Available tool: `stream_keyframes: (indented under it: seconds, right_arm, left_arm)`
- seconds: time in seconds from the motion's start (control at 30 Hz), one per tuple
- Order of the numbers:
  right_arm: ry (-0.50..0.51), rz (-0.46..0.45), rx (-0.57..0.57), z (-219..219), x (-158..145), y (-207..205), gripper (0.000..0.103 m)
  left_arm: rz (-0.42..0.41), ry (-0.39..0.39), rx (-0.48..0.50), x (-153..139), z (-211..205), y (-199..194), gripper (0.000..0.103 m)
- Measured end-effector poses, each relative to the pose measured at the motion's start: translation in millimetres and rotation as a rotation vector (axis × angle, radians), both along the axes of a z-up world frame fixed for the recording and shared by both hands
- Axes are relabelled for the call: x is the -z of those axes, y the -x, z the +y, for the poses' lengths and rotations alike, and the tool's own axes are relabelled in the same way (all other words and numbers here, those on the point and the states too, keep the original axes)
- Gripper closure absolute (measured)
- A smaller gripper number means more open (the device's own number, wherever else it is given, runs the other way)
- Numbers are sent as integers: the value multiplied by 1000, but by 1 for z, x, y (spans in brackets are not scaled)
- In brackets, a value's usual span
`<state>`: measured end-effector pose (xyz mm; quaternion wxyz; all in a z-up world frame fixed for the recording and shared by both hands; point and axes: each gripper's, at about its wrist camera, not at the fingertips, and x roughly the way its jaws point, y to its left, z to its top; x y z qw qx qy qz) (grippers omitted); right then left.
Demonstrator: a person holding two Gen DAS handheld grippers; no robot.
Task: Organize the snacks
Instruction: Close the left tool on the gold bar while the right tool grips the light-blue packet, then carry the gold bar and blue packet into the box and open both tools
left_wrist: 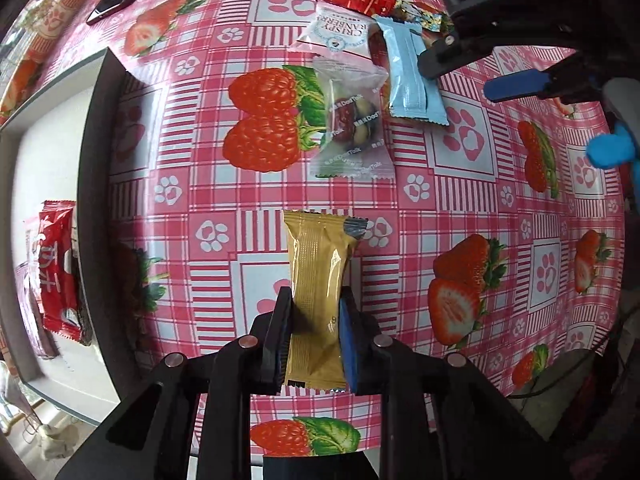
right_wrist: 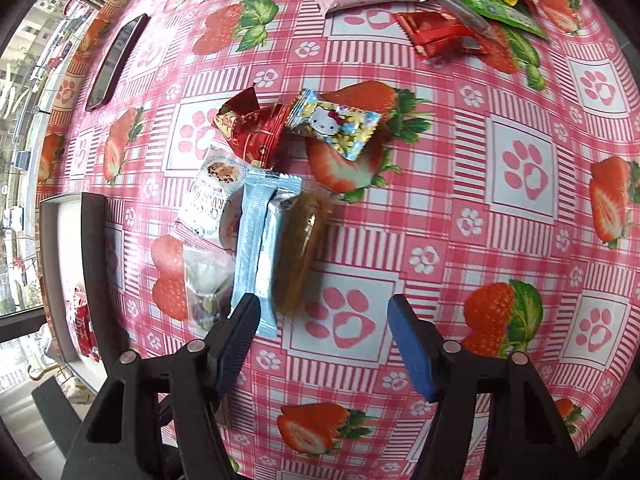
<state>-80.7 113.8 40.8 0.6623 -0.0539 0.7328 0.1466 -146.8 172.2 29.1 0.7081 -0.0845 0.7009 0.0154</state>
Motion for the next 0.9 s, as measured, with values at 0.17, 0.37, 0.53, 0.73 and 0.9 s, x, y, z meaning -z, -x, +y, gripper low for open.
stream_keyframes:
  seconds: [0.17,0.37,0.53,0.73,0.9]
  right_arm:
    - [-16,1,-58,20,6,-2,54]
    - [-82,21,-59,-22,-24,12,102]
    - [-60,104,5,-76,-18,28,102]
    - [-21,105,12,-61,-2,4,102]
    - [-5,125,34,-63,12,10,101]
  left_arm:
    - [-33,-19,-48,-29,27,12,79]
    - [-54,-43,-89,-51,38,22,79]
    - [-65,-57,-108,-59,36,22,79]
    - [-87,-87,-126,-69,36,27,79]
    - [-81,-101,-171,-72,47,37,79]
